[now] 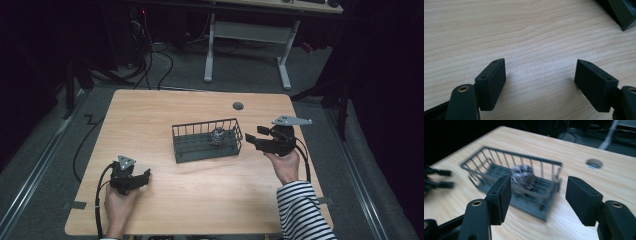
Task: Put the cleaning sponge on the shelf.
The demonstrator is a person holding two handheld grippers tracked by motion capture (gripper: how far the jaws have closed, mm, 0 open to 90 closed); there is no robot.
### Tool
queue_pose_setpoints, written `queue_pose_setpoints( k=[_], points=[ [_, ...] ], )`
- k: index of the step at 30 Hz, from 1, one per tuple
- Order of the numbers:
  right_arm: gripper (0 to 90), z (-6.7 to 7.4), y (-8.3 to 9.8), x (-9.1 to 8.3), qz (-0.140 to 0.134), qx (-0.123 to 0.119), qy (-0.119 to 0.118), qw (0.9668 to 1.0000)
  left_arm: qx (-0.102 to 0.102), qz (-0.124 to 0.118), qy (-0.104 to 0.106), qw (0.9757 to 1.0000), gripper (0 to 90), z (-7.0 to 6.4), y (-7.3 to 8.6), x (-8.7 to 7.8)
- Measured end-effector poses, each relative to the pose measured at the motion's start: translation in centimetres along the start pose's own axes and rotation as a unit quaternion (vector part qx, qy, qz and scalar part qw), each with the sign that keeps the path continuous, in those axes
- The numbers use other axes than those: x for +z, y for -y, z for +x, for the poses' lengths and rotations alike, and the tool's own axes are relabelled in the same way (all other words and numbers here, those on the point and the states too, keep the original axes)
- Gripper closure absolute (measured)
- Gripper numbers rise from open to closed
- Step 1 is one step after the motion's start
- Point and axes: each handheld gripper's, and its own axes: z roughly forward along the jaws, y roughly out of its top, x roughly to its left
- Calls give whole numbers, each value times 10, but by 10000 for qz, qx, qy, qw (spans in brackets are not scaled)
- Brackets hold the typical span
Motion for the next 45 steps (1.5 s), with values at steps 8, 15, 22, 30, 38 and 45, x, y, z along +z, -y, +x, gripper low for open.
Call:
queue_pose_setpoints(
  k=[8,15,22,30,38,45],
  points=[
    [378,-4,8,-12,-128,61,57,9999,0,0,-1,10000,258,0,0,0],
    [379,-10,21,-20,-190,249,26,9995,1,1,-2,10000,258,0,0,0],
    [380,-13,40,-29,-264,399,50,9988,1,1,-2,10000,258,0,0,0],
    [382,-17,52,-41,-391,534,116,9977,1,1,-2,10000,258,0,0,0],
    [383,-19,64,-50,-437,607,206,9970,1,1,-2,10000,258,0,0,0],
    [385,-22,76,-54,-442,722,249,9961,3,1,-2,10000,258,0,0,0]
  ],
)
